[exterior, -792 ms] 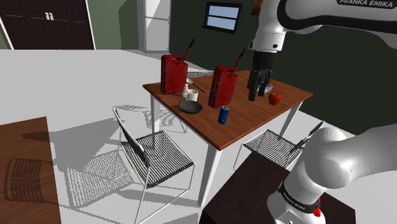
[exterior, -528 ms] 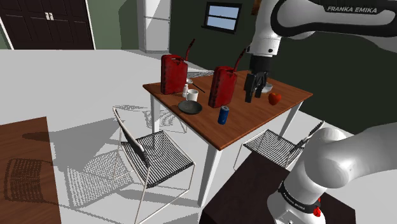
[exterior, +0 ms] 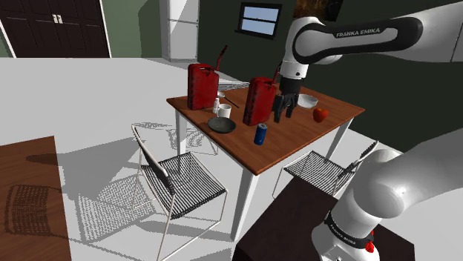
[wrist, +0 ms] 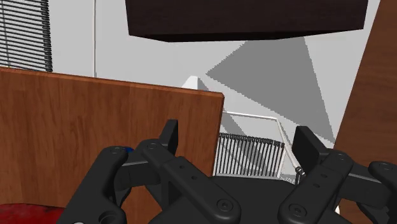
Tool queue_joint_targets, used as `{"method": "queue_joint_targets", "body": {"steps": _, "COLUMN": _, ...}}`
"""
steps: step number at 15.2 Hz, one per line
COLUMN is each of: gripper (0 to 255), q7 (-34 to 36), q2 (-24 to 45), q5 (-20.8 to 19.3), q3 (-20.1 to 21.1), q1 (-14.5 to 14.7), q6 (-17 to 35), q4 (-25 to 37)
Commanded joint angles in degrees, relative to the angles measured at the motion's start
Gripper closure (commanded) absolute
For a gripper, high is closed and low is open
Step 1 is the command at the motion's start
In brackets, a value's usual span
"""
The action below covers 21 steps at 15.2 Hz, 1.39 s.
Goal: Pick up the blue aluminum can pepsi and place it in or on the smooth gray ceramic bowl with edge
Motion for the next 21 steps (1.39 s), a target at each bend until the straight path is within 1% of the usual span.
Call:
{"method": "queue_joint_targets", "body": {"steps": 1, "gripper": 0, "q7": -0.8, "q2": 2.9, "q5": -0.6, "q3": -1.1, "q1": -0.5, "q6": 3.7, "q4": -0.2}}
{"method": "queue_joint_targets", "body": {"steps": 6, "gripper": 0, "q7": -3.5, "q2": 11.5, "q5": -1.3, "q3": -4.4, "q1": -1.8, "q6": 11.8, "q4": 1.6}}
{"method": "queue_joint_targets", "body": {"steps": 11, "gripper": 0, "q7": -6.6, "q2": 20.9, "q5": -0.4, "q3": -7.4, "q1": -2.8, "q6": 19.0, "q4": 5.1}}
{"method": "queue_joint_targets", "body": {"steps": 16, "gripper": 0, "q7": -10.3, "q2": 31.0, "q5": 2.3, "q3": -9.9, "q1": -3.9, "q6": 24.8, "q4": 10.4}}
{"method": "queue_joint_targets", "body": {"steps": 21, "gripper": 0, "q7": -14.4, "q2": 41.4, "q5": 6.6, "q3": -11.2, "q1": -5.8, "q6": 28.9, "q4": 17.5}}
